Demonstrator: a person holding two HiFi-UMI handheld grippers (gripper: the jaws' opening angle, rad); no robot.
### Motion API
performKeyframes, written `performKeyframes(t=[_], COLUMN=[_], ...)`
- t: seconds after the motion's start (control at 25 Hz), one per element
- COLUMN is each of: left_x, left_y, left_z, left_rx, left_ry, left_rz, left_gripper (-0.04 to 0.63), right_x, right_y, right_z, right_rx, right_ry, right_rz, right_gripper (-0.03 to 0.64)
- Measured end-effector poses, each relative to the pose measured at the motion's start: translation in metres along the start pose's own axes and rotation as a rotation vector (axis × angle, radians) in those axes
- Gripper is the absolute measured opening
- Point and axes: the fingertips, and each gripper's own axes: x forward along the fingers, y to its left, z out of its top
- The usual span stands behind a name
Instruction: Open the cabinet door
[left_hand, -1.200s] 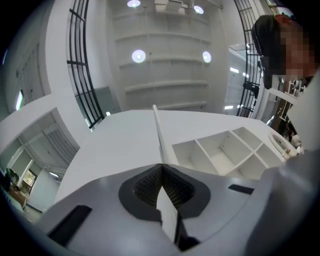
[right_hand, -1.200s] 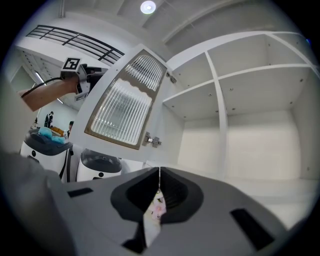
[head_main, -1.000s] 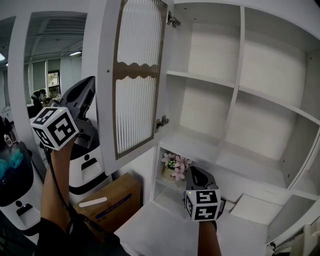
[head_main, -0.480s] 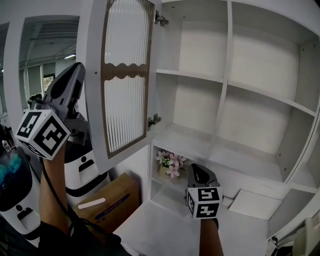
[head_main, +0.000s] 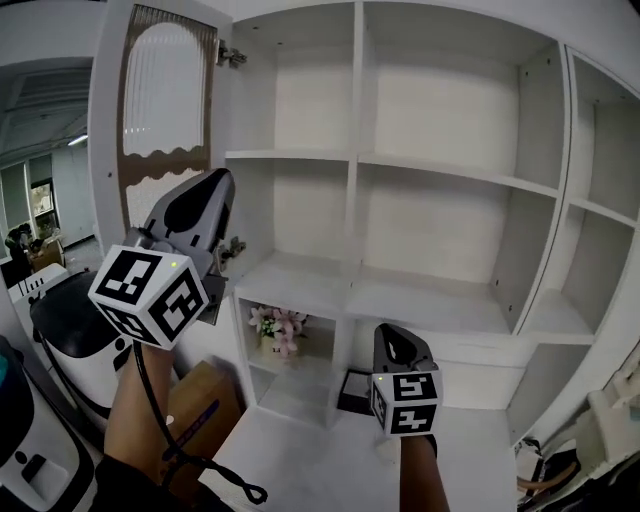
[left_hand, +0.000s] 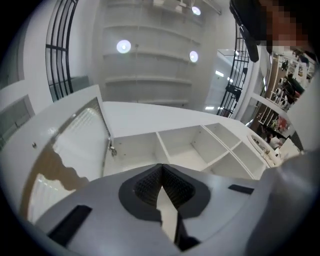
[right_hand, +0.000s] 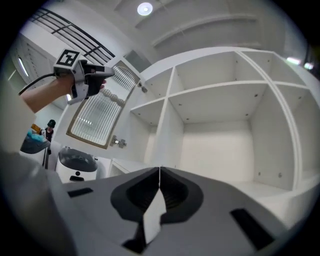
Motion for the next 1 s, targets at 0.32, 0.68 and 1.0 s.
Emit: performKeyframes(t=[0.32, 0.68, 1.0], left_x=[0.061, 0.077, 0.017], left_y=[-0.130, -0.245, -0.256], left_z=[-0.079, -0.121, -0.209], left_rx=[-0.157, -0.318, -0.336], left_ry=[0.105, 0.164, 0.334], left_rz=[-0.136, -0.276, -0.255], left_gripper=[0.009, 0.009, 0.009], right_x=[-0.069, -0.131, -0.118], right_y=[-0.098, -0.158, -0.129], right_z=[-0.007, 0.002, -0.029], right_rx=[-0.028, -0.059, -0.012], right_ry=[0.041, 0.029, 0.053], right_rz=[-0.233, -0.400, -0.355], right_gripper=[0.020, 0.020, 0.020])
